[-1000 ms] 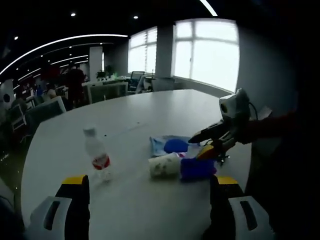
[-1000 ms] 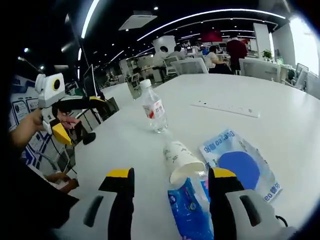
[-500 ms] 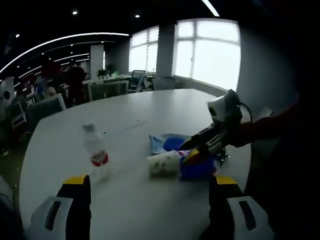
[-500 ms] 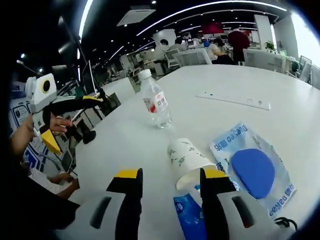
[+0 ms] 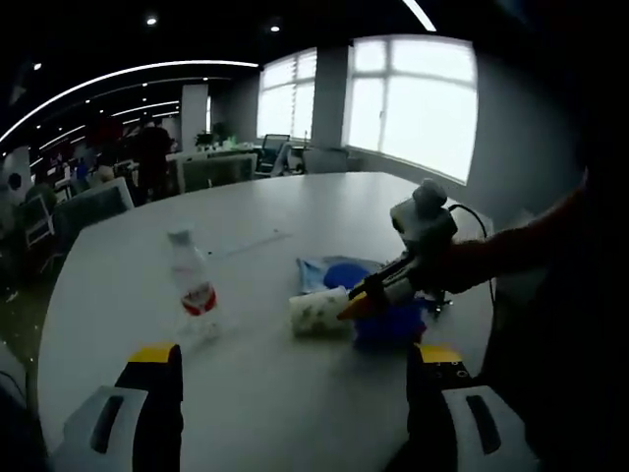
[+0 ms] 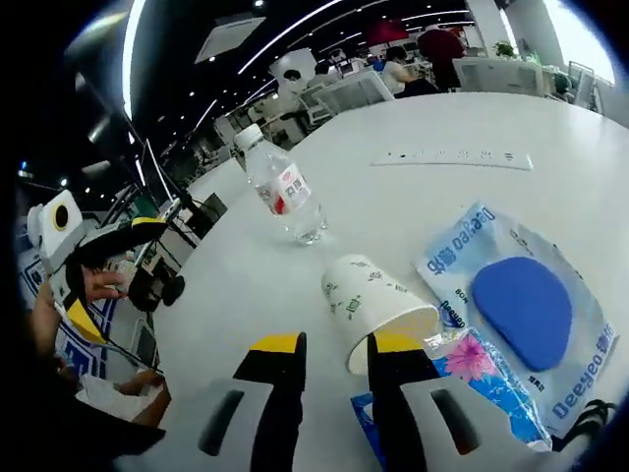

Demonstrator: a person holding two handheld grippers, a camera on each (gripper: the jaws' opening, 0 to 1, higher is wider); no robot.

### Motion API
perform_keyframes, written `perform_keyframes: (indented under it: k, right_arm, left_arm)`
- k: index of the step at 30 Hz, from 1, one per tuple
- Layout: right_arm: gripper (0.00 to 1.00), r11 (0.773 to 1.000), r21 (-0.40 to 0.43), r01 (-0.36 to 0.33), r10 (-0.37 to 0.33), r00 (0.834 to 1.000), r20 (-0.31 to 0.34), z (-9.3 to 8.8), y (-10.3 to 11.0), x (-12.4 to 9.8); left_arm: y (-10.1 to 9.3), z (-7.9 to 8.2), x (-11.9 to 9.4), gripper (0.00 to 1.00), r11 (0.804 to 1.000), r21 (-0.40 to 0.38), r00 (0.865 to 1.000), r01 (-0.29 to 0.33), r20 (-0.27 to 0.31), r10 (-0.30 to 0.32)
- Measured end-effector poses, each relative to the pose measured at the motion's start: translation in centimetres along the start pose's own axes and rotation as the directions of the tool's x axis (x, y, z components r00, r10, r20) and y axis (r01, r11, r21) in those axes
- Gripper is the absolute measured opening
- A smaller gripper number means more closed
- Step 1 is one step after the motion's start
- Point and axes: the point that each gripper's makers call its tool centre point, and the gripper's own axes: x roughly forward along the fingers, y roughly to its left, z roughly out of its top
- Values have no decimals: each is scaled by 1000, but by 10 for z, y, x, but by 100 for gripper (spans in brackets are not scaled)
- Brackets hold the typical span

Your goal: Arrange the tabletop items into an orderly group along one side of the table until the central work area is clear of visible clutter.

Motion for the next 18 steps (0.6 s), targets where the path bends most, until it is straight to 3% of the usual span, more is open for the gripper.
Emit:
perform_keyframes:
  k: [11,18]
  right_arm:
    - [2,1000,-14,-7,7,1000,3,0,4,-1]
    - [0,1000,-3,-15,15,1000,27,4,5,-3]
  left_arm:
    - [-14,4,-1,92,1000,0,1000,5,-8,-5]
    - [-13,2,-3,92,1000,-1,1000,2,-14,-2]
